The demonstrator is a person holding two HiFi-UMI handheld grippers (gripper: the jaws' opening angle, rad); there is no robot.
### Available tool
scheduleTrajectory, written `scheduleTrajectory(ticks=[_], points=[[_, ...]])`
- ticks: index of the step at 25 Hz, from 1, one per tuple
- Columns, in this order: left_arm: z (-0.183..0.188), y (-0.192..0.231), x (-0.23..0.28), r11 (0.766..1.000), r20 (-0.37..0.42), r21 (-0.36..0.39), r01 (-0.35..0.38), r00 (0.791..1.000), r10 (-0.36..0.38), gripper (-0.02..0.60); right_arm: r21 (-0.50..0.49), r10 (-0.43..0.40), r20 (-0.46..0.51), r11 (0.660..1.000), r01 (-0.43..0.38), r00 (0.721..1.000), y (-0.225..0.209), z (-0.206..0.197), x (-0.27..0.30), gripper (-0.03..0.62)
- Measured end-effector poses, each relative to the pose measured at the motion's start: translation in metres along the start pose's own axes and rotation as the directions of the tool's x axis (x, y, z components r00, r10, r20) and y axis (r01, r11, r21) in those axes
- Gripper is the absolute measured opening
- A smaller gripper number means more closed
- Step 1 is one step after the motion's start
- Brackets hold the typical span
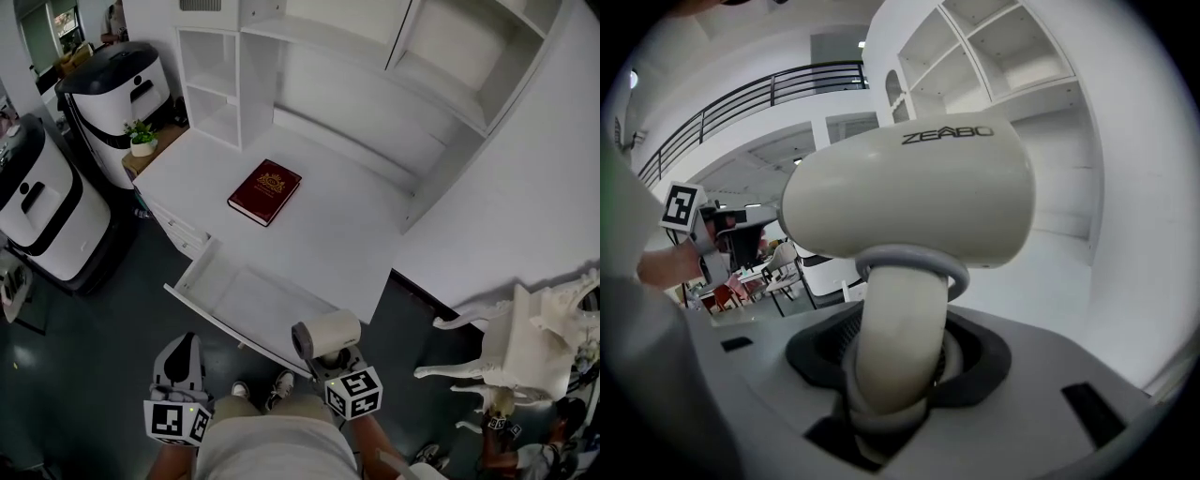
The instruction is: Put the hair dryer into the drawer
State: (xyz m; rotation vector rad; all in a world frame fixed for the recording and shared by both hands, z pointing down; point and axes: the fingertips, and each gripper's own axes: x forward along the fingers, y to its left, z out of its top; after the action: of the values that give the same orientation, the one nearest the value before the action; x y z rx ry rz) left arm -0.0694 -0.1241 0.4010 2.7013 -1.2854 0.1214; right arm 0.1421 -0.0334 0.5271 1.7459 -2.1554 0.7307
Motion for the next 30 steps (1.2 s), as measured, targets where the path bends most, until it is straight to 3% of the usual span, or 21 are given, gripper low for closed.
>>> scheduleTrajectory(ticks=[13,30], points=[[-0.018,0.012,-0.001,0.997,-0.046,-0.005,-0.081,0.996,0.080,0.015,-0.056,0.059,-0.143,0.996,-0.068,0.988,-0.016,-0.035,0.064,0.201],[-0.039,0.036,0.001,0.982,-0.110,-0.030,-0.188,0.977,0.184,0.015,-0.148,0.090,-0.339,0.978,-0.148,0.936,-0.034,-0.087,0.162,0.201]])
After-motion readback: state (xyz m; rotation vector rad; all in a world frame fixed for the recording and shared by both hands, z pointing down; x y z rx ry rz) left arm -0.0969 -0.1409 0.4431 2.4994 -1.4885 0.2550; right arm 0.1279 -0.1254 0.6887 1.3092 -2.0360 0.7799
